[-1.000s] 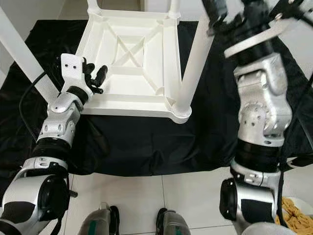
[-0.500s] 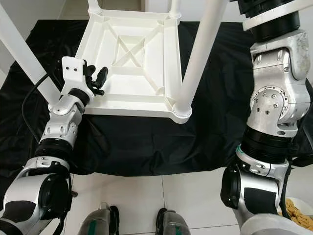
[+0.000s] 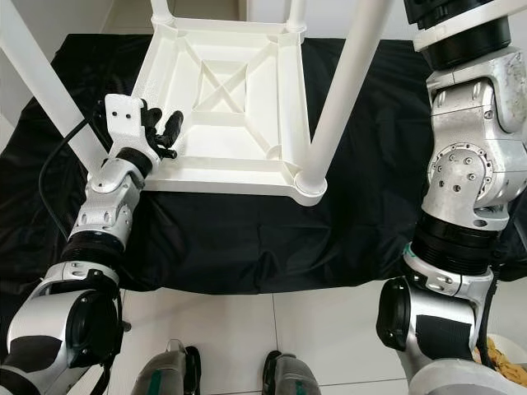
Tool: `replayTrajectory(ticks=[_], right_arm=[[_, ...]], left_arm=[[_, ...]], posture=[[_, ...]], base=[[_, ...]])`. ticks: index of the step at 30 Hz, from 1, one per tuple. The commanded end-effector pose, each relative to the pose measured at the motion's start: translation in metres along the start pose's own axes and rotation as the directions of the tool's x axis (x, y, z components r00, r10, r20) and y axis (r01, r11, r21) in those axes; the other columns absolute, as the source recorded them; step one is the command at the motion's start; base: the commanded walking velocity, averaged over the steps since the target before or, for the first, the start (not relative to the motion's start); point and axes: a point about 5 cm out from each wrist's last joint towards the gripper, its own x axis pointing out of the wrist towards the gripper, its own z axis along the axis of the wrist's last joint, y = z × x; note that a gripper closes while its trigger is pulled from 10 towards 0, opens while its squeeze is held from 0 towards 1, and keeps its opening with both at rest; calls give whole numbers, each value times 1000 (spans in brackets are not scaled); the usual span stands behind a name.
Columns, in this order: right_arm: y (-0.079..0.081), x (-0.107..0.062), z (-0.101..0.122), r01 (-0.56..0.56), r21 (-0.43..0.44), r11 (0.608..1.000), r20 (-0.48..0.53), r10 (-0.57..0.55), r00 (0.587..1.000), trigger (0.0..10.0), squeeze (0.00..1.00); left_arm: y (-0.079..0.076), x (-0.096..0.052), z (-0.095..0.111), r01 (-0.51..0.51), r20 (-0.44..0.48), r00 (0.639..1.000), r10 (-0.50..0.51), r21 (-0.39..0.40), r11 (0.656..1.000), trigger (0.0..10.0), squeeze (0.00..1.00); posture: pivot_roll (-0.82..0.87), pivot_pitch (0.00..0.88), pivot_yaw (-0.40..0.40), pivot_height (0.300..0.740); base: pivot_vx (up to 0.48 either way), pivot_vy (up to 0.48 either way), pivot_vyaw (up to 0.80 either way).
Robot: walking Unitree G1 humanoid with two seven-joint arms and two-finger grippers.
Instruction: Building children table
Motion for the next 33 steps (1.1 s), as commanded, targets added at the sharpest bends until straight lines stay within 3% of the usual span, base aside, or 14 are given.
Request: replayTrajectory(ticks=[1, 9, 18, 20, 21, 23, 24, 31, 33], right_arm=[[-3, -5, -5, 21, 1, 1000, -45, -21, 999, 10000, 0], [-5, -7, -8, 40, 11, 999, -62, -39, 997, 10000, 0], [-9, -13, -11, 77, 19, 997, -93, -75, 993, 10000, 0], [-12, -15, -12, 95, 15, 995, -104, -93, 990, 4627, 0], [-16, -17, -12, 114, 14, 993, -107, -112, 988, 2431, 0], [-18, -18, -12, 128, 13, 992, -108, -126, 986, 2431, 0], [-21, -20, -11, 148, 11, 989, -103, -146, 984, 0, 0], [-33, -25, -6, 218, 22, 976, -84, -215, 973, 0, 0], [-43, -31, -3, 285, 54, 957, -59, -282, 958, 0, 0]], left_arm=[[15, -2, -1, -373, -8, 928, 373, 16, 928, 10000, 0], [15, -2, 0, -391, -18, 920, 392, 51, 919, 10000, 0], [5, 0, 7, -357, 10, 934, 357, 69, 932, 10000, 0], [0, 1, 8, -337, 15, 942, 337, 84, 938, 10000, 0], [-2, 2, 9, -324, 20, 946, 324, 86, 942, 10000, 0], [-4, 2, 10, -316, 24, 949, 316, 87, 945, 10000, 0], [-6, 3, 11, -311, 26, 950, 310, 92, 946, 10000, 0], [-11, 3, 13, -299, 25, 954, 298, 109, 948, 10000, 0], [-14, 5, 17, -288, 28, 958, 287, 122, 950, 10000, 0]], posture=[[23, 105, -21, 740], [24, 110, -23, 740], [27, 123, -22, 740], [26, 129, -21, 740], [27, 132, -19, 740], [27, 132, -19, 740], [27, 135, -15, 740], [27, 140, -11, 740], [32, 143, -8, 740]], base=[[0, 0, 0], [0, 0, 0], [0, 0, 0], [0, 0, 0], [0, 0, 0], [0, 0, 0], [0, 0, 0], [0, 0, 0], [0, 0, 0]])
